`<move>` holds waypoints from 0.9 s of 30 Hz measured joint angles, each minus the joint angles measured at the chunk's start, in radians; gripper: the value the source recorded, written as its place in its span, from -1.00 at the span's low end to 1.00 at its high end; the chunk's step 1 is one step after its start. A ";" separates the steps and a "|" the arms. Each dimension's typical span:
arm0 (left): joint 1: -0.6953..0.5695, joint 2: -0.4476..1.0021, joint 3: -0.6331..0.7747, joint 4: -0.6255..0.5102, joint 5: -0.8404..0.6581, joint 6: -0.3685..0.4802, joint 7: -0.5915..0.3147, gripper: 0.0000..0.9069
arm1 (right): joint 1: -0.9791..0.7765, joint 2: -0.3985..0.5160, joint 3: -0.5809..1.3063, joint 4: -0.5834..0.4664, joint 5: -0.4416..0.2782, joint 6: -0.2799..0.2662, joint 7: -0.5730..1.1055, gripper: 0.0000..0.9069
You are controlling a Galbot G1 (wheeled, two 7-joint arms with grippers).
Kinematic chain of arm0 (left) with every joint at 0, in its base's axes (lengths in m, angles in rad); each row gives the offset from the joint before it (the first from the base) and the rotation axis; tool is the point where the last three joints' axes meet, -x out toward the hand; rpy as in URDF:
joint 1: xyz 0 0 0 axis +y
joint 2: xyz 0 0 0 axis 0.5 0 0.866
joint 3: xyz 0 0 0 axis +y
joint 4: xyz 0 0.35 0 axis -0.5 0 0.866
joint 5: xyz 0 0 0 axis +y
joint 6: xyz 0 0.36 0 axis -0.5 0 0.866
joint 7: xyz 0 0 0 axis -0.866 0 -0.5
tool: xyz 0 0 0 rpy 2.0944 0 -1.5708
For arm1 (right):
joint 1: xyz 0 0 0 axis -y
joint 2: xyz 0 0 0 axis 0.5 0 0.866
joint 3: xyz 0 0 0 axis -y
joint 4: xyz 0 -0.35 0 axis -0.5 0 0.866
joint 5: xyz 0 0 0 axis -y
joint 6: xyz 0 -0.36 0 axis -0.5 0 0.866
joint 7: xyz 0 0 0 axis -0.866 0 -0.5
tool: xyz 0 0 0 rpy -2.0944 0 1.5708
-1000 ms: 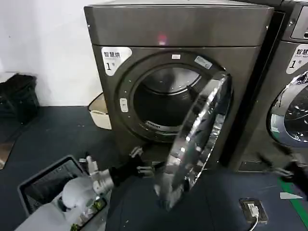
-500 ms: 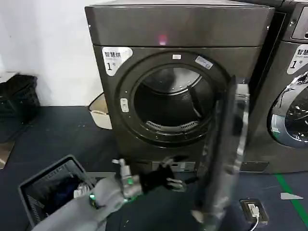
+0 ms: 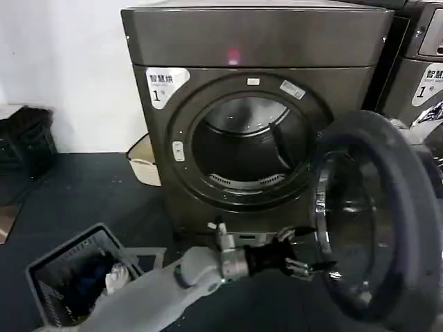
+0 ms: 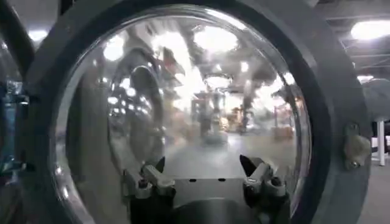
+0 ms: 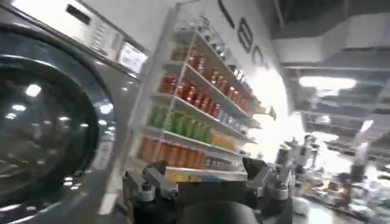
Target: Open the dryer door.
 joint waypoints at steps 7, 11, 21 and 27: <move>-0.074 -0.111 0.058 0.106 0.007 -0.010 -0.028 1.00 | -0.010 -0.011 0.065 -0.010 -0.003 0.016 -0.007 1.00; -0.107 -0.181 0.069 0.180 0.023 -0.022 -0.045 1.00 | -0.015 -0.017 0.075 -0.014 -0.003 0.024 -0.012 1.00; -0.135 -0.321 0.075 0.300 0.099 -0.044 -0.082 1.00 | -0.015 -0.033 0.080 -0.019 -0.003 0.023 -0.030 1.00; -0.153 -0.381 0.075 0.359 0.157 -0.070 -0.124 1.00 | -0.017 -0.037 0.086 -0.021 -0.004 0.021 -0.028 1.00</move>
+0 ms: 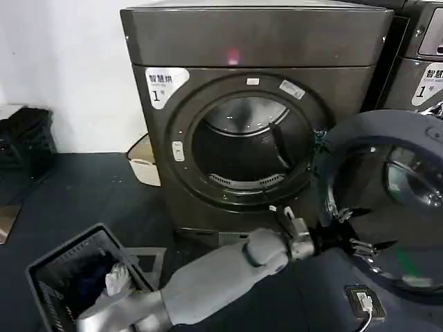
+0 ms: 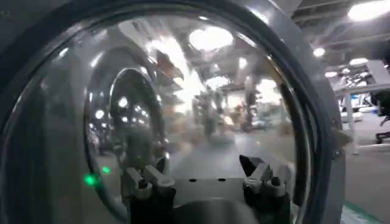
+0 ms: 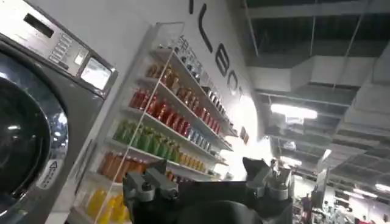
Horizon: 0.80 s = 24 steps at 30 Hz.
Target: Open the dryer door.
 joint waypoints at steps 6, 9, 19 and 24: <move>-0.014 -0.044 -0.006 0.072 0.043 -0.020 -0.027 1.00 | 0.000 0.000 -0.002 0.000 -0.002 0.007 -0.009 1.00; -0.018 -0.044 -0.009 0.109 0.057 -0.027 -0.041 1.00 | 0.002 -0.001 -0.005 0.000 -0.004 0.008 -0.010 1.00; -0.041 -0.044 -0.038 0.205 0.085 -0.047 -0.071 1.00 | 0.002 -0.008 -0.001 -0.011 -0.004 0.013 -0.013 1.00; -0.045 -0.044 -0.044 0.235 0.094 -0.061 -0.073 1.00 | 0.000 -0.010 0.002 -0.012 -0.004 0.016 -0.014 1.00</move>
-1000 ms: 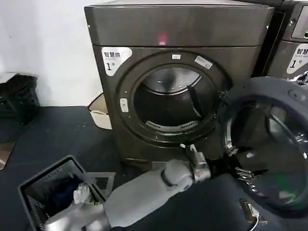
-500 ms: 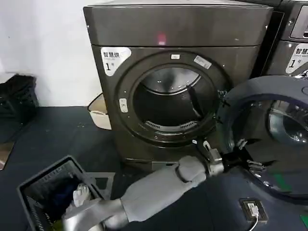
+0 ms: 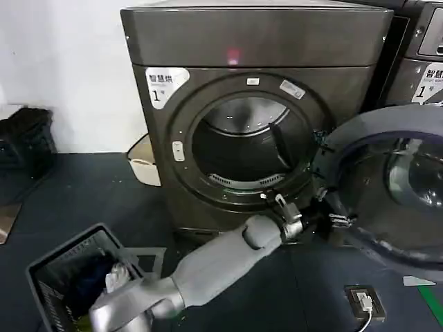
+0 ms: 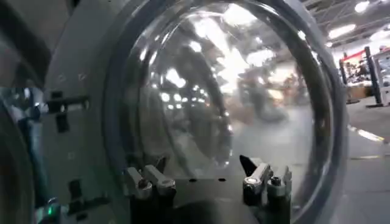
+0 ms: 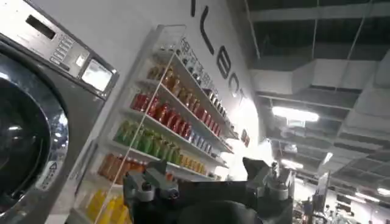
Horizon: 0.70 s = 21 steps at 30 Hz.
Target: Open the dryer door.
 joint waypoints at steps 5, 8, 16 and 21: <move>0.001 0.000 0.003 -0.015 -0.015 -0.031 0.022 1.00 | 0.004 0.002 -0.005 0.001 0.002 -0.006 -0.002 1.00; 0.001 0.000 0.013 -0.035 -0.039 -0.029 0.036 1.00 | 0.007 -0.002 -0.005 0.001 0.009 -0.010 0.000 1.00; 0.012 0.000 0.041 -0.097 -0.062 -0.119 0.008 1.00 | 0.002 -0.009 0.007 -0.004 0.021 0.012 -0.005 1.00; 0.035 0.000 0.053 -0.166 -0.075 -0.204 -0.043 1.00 | 0.002 -0.013 0.005 0.000 0.020 0.012 -0.008 1.00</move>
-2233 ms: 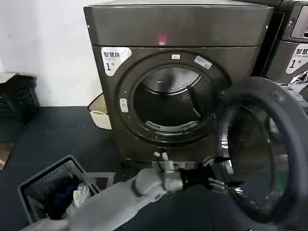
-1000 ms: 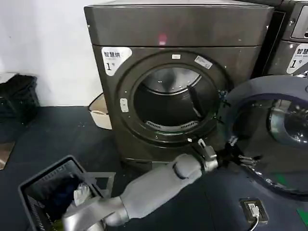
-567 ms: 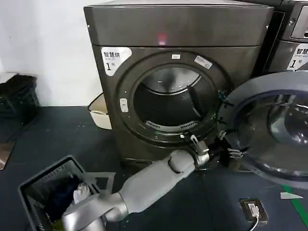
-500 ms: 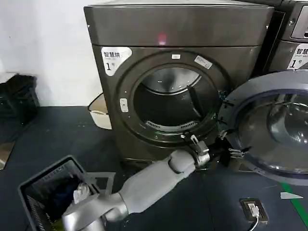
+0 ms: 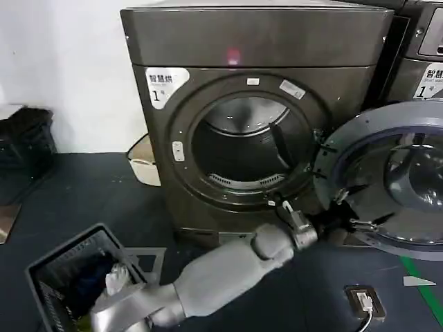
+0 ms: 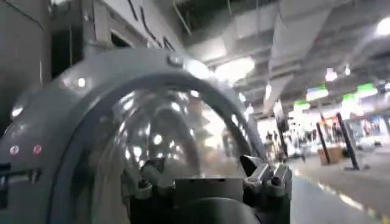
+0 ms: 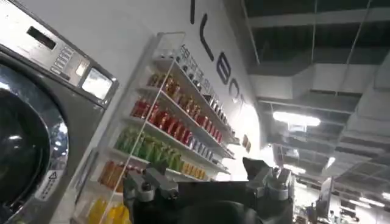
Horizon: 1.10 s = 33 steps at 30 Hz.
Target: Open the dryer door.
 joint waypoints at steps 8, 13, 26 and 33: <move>0.025 0.113 -0.003 -0.141 -0.023 -0.027 -0.012 1.00 | 0.008 -0.009 0.012 -0.002 -0.026 -0.012 -0.001 1.00; 0.050 0.278 -0.014 -0.264 -0.048 -0.025 -0.012 1.00 | 0.009 -0.013 0.039 0.003 -0.044 -0.004 0.001 1.00; 0.104 0.737 -0.079 -0.562 -0.102 0.175 0.019 1.00 | 0.023 -0.016 0.065 0.025 -0.094 -0.019 0.005 1.00; 0.169 0.961 -0.160 -0.692 -0.114 0.322 0.045 1.00 | 0.034 -0.028 0.065 0.027 -0.098 -0.019 0.002 1.00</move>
